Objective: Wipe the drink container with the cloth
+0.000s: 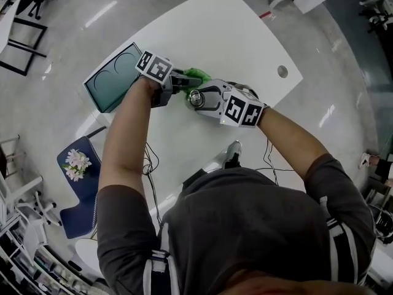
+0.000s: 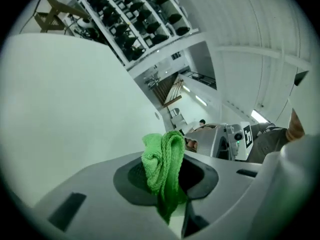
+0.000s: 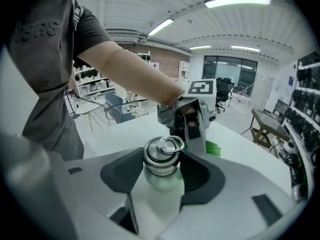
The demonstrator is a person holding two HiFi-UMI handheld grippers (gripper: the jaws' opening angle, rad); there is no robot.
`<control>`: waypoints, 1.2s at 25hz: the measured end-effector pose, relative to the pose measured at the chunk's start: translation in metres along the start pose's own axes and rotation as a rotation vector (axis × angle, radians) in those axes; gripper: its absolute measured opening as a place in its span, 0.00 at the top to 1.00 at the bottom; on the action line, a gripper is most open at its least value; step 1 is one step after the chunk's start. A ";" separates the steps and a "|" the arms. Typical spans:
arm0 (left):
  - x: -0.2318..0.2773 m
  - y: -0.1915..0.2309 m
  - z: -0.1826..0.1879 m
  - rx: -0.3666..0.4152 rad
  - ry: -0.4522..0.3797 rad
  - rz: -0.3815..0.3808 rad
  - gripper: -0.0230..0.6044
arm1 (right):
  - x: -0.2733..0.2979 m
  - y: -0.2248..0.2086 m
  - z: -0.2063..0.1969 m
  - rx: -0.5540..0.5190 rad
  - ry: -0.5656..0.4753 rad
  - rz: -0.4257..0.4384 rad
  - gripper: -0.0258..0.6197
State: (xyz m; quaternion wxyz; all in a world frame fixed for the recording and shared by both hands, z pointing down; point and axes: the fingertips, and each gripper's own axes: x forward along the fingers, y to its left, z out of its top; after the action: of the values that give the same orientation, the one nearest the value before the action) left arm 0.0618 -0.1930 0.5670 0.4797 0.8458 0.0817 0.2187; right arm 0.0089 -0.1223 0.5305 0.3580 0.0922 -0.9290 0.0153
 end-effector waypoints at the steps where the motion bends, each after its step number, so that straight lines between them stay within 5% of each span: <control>1: 0.006 0.002 -0.003 -0.014 0.012 -0.013 0.84 | 0.000 -0.001 -0.002 0.006 -0.002 0.000 0.62; 7: 0.014 0.010 -0.009 -0.033 0.037 -0.015 0.84 | -0.003 0.001 -0.003 0.004 -0.005 0.011 0.62; 13: 0.021 0.032 -0.021 0.013 0.126 0.107 0.84 | -0.002 0.001 -0.001 -0.012 0.000 0.017 0.62; 19: 0.014 0.045 -0.028 0.141 0.176 0.270 0.84 | -0.005 0.002 -0.004 -0.018 0.004 0.015 0.62; 21: -0.003 0.041 -0.030 0.135 0.116 0.292 0.84 | -0.007 0.001 -0.007 -0.008 0.007 0.006 0.62; 26: -0.045 -0.004 -0.040 0.048 -0.195 0.255 0.84 | -0.017 0.001 -0.015 0.053 -0.012 -0.004 0.62; 30: -0.049 -0.004 -0.076 0.024 -0.259 0.396 0.84 | -0.012 0.001 -0.012 0.061 -0.014 -0.001 0.62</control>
State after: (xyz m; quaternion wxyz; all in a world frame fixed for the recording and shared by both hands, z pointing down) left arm -0.0157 -0.1486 0.5830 0.4239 0.8719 -0.1454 0.1972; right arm 0.0260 -0.1184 0.5315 0.3487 0.1038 -0.9305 0.0428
